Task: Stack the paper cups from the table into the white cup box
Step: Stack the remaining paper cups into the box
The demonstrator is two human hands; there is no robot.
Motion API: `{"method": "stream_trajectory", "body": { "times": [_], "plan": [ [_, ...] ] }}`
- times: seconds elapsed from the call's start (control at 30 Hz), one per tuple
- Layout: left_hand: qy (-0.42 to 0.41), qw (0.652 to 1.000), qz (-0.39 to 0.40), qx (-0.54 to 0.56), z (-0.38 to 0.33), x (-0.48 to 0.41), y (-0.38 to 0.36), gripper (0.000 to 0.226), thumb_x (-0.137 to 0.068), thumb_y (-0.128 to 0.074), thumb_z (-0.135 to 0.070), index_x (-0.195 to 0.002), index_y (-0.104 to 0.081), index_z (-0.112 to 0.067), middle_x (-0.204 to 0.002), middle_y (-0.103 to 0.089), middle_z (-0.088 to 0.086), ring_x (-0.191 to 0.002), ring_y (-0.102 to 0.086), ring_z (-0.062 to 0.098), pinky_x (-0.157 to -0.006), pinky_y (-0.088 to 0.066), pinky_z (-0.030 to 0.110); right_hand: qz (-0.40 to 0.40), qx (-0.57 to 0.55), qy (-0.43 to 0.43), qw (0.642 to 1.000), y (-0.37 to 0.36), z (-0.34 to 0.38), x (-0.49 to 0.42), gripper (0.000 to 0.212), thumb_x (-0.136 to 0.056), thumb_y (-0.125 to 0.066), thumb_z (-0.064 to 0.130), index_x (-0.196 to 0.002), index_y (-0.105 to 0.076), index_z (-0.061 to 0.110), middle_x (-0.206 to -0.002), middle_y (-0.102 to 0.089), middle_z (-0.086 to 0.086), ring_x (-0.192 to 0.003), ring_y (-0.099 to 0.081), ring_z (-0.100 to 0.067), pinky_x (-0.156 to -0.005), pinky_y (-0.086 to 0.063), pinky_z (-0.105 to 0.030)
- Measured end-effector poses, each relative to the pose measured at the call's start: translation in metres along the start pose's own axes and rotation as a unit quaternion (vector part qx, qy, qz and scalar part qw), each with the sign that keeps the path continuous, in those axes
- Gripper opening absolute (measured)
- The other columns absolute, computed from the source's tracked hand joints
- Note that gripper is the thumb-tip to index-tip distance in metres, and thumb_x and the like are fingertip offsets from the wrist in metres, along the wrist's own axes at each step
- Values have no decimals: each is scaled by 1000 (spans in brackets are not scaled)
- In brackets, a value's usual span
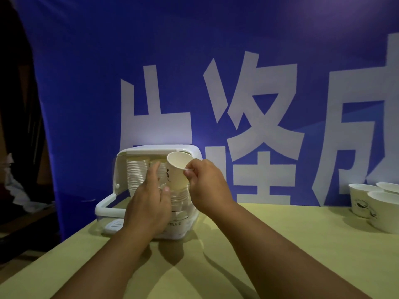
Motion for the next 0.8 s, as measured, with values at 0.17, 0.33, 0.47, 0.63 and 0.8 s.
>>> {"method": "stream_trajectory", "body": {
  "times": [0.17,0.33,0.47,0.63,0.8],
  "plan": [
    [-81,997,-9,2,-6,0,-1,72,-107,-44,-23,-155,-4,-59,-169,-19,-11,-151,-28,19,-107,-46,46,38,10,4,999,-5,0,2,18,-100,-55,29,-113,-65,22,-105,-61,5,-88,-57,-11,-76,-50,-24],
    [-48,999,-16,-10,2,-2,-6,55,-108,-42,-27,-159,-26,-37,-167,-24,-11,-151,-30,19,-113,-45,49,47,0,-5,999,-12,-5,7,38,-101,-54,28,-138,-51,32,-133,-56,5,-113,-57,-14,-94,-48,-28],
    [-37,999,-12,-15,2,-1,-7,53,-108,-41,-28,-159,-29,-28,-166,-26,-8,-147,-34,19,-109,-49,47,92,45,25,994,-19,-11,13,56,-101,-53,24,-152,-31,32,-154,-38,6,-137,-41,-18,-109,-38,-34],
    [-3,999,9,-51,8,-1,-10,45,-108,-39,-32,-151,-47,-23,-151,-50,-3,-134,-47,18,-108,-48,43,148,74,32,986,-23,-21,17,59,-98,-60,16,-150,-34,27,-149,-46,3,-133,-46,-22,-106,-41,-34],
    [-1,998,35,-56,9,0,-11,44,-107,-40,-34,-148,-52,-26,-143,-58,-5,-127,-54,18,-104,-52,46,151,78,28,985,-28,-31,20,66,-95,-63,13,-150,-33,33,-148,-48,6,-130,-50,-21,-104,-45,-37]
  ]
}}
Point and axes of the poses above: each hand's wrist, its own x-axis away from the middle knuckle, its own y-axis out of the back of the hand, z = x × y, the point moved 1 cm from there along -x, towards the middle knuckle
